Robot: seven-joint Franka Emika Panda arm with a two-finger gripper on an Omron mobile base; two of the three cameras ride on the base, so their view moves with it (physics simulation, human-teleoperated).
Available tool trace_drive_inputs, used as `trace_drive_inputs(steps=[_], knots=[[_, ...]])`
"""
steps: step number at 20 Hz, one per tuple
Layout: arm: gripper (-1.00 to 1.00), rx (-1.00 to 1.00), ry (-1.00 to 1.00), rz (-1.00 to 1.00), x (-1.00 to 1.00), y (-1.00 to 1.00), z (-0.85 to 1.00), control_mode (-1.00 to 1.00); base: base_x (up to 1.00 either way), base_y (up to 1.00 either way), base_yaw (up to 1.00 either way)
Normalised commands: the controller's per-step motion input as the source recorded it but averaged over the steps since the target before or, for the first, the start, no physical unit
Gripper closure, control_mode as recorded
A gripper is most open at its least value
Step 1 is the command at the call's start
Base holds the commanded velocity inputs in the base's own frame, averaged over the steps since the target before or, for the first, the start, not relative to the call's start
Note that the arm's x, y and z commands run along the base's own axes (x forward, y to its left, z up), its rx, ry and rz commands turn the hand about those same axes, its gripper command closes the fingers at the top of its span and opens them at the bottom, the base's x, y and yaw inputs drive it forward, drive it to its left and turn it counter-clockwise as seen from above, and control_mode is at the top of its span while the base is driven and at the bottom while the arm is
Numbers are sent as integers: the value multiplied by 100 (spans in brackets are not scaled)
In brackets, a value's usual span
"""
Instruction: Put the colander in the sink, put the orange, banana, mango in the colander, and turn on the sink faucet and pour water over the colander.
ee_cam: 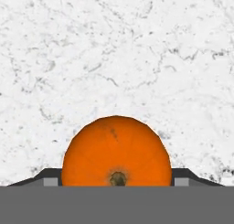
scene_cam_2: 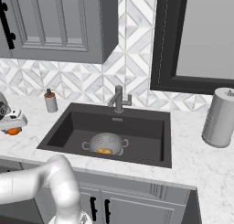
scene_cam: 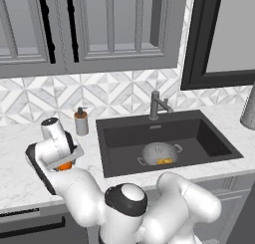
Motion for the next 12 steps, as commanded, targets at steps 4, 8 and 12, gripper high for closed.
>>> trace_drive_inputs(steps=[4, 8, 12], knots=[[100, 0, -11, -16, 0, -100, 15, -100, 0, 0, 0], [100, 2, -8, -16, 0, -100, 5, -100, 0, 0, 0], [100, 6, -2, -15, 5, -100, 6, -100, 0, 0, 0]])
